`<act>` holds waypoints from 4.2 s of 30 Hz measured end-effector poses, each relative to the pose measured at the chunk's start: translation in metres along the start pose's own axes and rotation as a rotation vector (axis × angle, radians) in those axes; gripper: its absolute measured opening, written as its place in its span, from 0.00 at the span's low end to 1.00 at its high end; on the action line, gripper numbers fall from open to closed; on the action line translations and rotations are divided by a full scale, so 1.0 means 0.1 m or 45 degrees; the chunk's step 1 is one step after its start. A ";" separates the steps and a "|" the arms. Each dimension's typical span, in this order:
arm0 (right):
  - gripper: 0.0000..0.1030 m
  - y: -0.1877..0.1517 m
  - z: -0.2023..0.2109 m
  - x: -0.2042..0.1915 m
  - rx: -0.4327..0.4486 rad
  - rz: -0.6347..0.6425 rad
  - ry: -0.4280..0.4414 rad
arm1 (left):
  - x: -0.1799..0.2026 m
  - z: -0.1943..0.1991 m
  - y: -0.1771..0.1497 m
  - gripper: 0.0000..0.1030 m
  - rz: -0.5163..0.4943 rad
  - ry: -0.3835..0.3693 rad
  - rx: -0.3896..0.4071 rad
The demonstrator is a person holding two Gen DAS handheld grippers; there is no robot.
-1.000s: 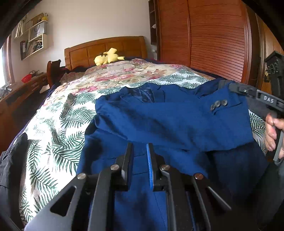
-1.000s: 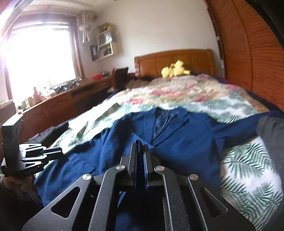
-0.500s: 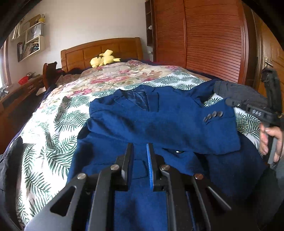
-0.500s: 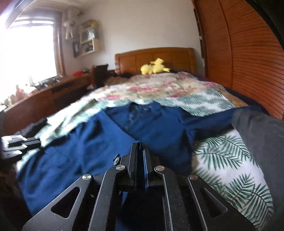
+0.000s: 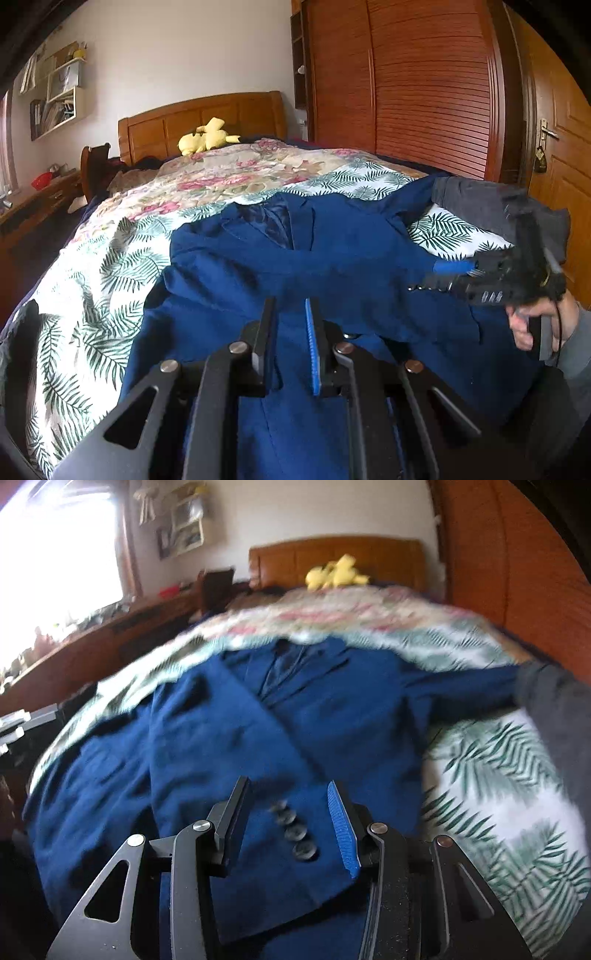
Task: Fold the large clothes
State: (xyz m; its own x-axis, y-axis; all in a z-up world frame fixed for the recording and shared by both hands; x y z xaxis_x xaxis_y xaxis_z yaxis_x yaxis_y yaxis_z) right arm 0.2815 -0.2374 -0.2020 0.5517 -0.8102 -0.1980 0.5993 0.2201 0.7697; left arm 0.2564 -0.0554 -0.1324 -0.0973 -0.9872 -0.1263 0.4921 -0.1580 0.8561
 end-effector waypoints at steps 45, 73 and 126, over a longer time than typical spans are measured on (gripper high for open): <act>0.44 -0.17 -0.04 0.05 -0.051 -0.024 0.035 | 0.37 -1.00 -0.06 0.13 0.126 -0.141 -0.055; 0.57 0.65 -0.45 2.29 -0.107 -0.452 -0.294 | -0.04 -0.60 0.19 0.23 0.129 -0.152 0.098; 0.24 0.98 -0.51 0.81 -0.192 0.114 -0.144 | -0.02 -0.63 0.18 0.38 0.148 -0.188 0.086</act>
State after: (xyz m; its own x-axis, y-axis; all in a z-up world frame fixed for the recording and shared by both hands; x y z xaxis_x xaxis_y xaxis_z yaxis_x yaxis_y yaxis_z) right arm 0.4146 -0.2534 -0.1737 0.5432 -0.8377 -0.0568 0.6354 0.3659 0.6800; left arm 0.3197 -0.0573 -0.1485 -0.1714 -0.9841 0.0459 0.4485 -0.0364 0.8930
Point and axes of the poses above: each gripper's, at about its wrist camera, not at the fingertips, and z roughly against the way its jaws point, x to its right, y to its top, the point moved 10 cm from there along -z, roughly the way its jaws point, and after that the axes turned 11 degrees about y, right-handed, at the moved point
